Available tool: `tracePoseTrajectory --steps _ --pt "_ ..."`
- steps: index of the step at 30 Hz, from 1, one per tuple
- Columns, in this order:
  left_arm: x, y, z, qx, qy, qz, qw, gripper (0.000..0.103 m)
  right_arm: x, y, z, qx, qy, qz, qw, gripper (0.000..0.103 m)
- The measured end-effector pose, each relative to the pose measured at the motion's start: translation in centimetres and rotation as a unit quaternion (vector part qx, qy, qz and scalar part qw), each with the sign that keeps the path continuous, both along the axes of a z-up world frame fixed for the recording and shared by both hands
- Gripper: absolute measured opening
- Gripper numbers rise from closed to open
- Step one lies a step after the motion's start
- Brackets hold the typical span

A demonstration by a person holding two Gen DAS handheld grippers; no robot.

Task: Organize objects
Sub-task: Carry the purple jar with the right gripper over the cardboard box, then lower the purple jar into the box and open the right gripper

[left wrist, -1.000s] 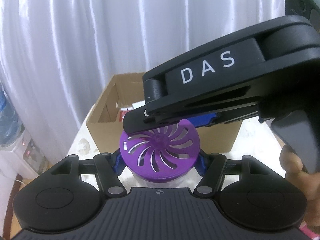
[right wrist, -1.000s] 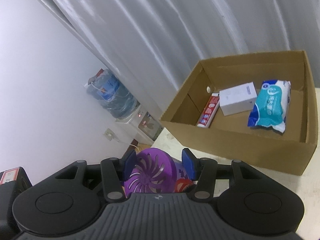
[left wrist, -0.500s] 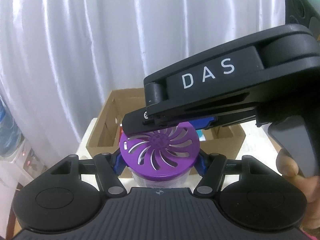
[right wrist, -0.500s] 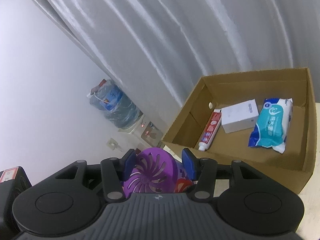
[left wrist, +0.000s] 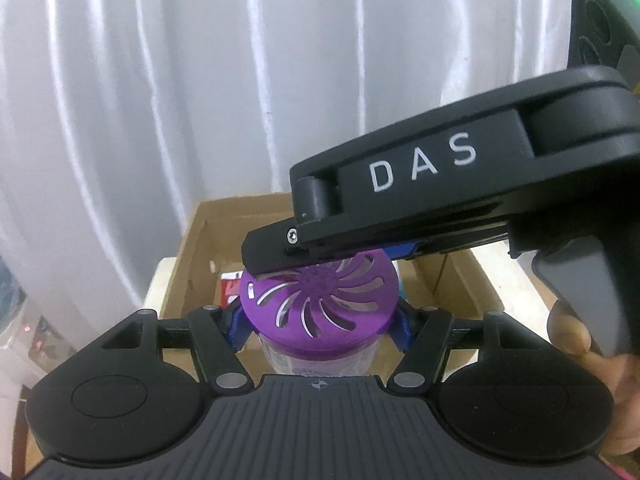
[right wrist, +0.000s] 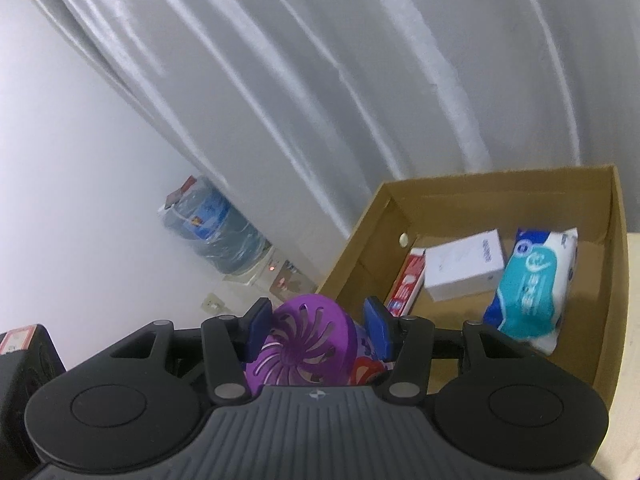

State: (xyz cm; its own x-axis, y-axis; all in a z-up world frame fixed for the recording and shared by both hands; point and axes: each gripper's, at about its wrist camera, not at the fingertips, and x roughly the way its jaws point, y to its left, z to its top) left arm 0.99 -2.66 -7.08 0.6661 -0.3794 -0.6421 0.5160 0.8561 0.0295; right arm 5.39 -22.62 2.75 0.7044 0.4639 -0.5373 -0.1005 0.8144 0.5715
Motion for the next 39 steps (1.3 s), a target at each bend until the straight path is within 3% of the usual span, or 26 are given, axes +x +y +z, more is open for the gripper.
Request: tracePoseTrajectory --steps 7,13,18,32,39 --pt "5.0 0.0 -2.2 -0.010 0.068 -0.031 0.9971 0.065 5.5 -1.9 -2.1 -0.001 0.050 -0.014 0.999 0.055" --pt "8.8 0.1 -5.9 -0.022 0.151 -0.041 0.9875 0.065 9.4 -3.5 -5.8 0.011 0.112 -0.017 0.994 0.055" --pt "9.4 0.4 -9.0 -0.018 0.196 -0.038 0.9797 0.065 10.9 -4.0 -8.8 0.018 0.154 -0.012 0.988 0.054" --pt "8.5 1.5 -13.0 0.006 0.236 -0.028 0.9713 0.065 11.9 -3.0 -11.7 -0.002 0.183 0.012 0.983 0.054" --pt "8.5 1.3 -12.6 0.016 0.225 -0.025 0.9740 0.075 12.0 -2.8 -11.8 -0.010 0.188 0.014 0.982 0.053"
